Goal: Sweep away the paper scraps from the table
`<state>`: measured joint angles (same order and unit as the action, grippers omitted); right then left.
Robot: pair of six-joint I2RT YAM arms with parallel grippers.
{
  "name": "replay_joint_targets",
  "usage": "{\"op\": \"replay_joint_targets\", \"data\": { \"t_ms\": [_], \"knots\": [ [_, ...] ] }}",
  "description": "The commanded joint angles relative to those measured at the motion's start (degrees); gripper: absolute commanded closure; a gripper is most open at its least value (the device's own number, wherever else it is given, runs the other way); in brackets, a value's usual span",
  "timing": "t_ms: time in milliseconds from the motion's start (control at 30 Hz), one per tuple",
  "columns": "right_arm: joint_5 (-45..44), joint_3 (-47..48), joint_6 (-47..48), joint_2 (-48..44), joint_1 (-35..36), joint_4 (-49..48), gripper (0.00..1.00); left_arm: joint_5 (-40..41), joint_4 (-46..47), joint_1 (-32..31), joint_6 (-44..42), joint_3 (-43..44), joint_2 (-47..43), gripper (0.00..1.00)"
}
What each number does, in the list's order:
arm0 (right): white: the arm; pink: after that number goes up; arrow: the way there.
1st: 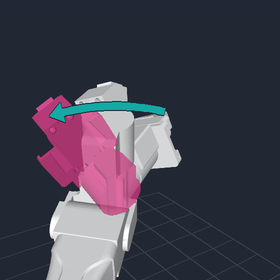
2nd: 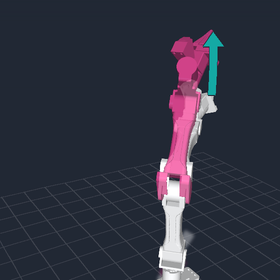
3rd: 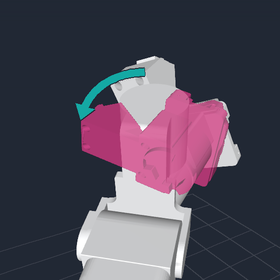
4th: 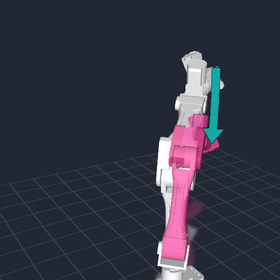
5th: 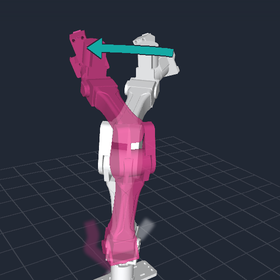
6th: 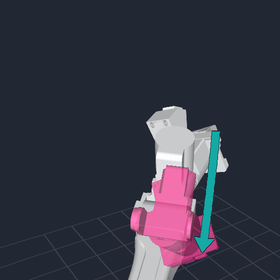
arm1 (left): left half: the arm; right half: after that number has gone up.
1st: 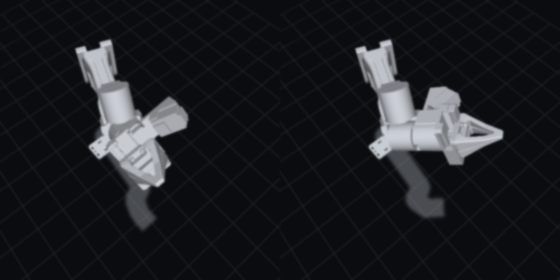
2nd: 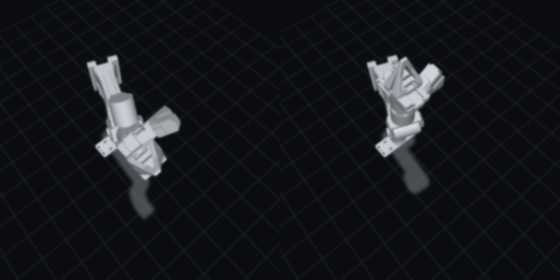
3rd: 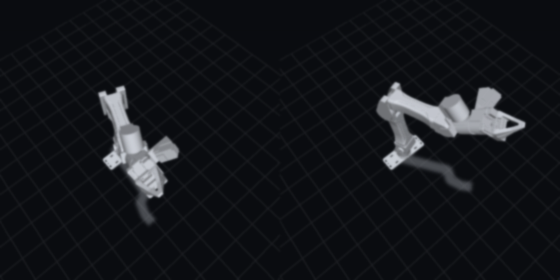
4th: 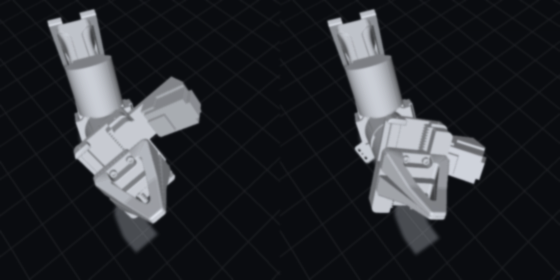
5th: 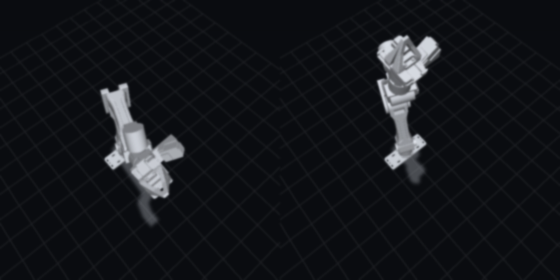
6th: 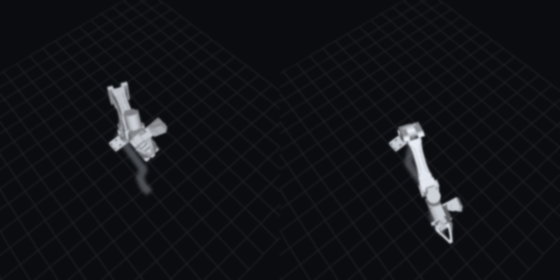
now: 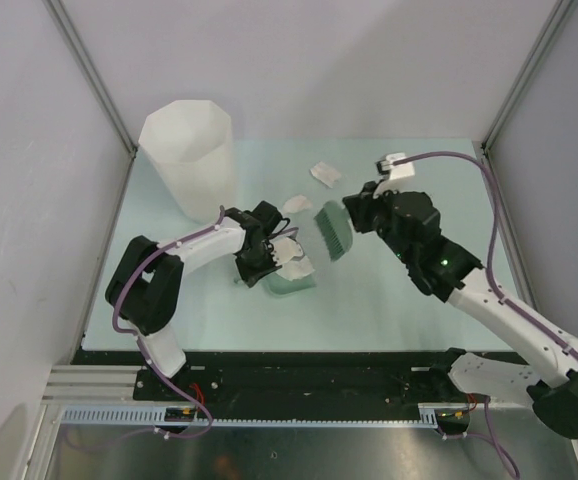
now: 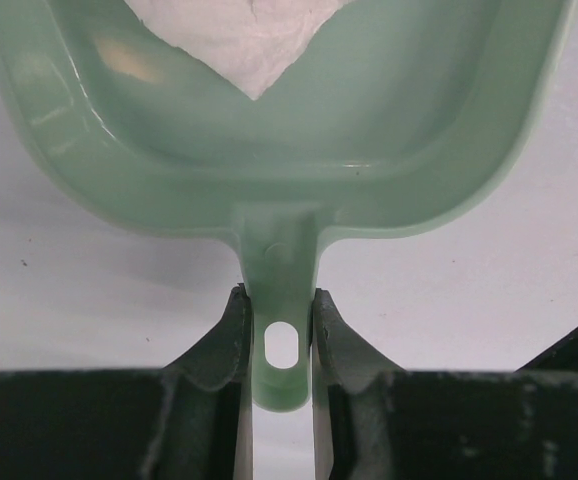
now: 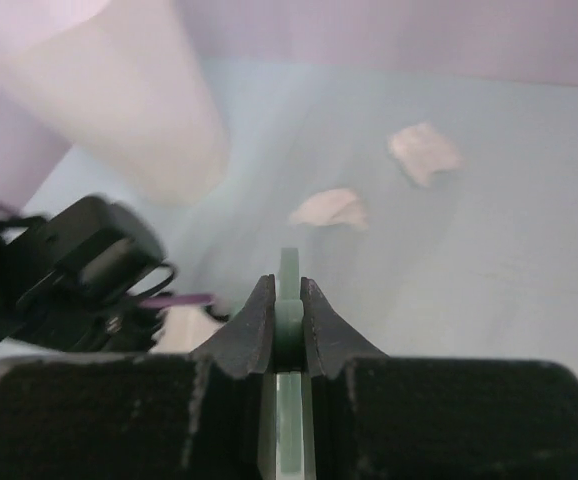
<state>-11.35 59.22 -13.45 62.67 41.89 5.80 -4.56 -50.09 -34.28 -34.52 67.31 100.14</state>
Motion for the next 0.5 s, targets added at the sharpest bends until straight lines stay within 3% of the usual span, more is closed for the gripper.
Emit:
{"op": "replay_joint_targets", "data": {
  "t_ms": [0,133,267,467],
  "knots": [
    [-16.8,1.6,-0.3,-2.5,-1.4,8.3,1.00,-4.1,0.4,-0.3,-0.7,2.2,0.8,1.00],
    [-19.5,1.6,-1.0,-4.3,-3.0,11.9,1.00,-6.0,0.5,-0.4,-0.9,3.4,0.7,1.00],
    [-21.7,1.5,-0.9,-6.3,-4.1,13.7,1.00,-15.5,0.8,-0.2,0.6,6.1,-0.9,1.00],
    [-24.0,1.4,-2.1,-10.6,-7.5,17.4,1.00,-20.0,1.4,-0.1,4.8,11.7,-3.2,1.00]
  ]
}}
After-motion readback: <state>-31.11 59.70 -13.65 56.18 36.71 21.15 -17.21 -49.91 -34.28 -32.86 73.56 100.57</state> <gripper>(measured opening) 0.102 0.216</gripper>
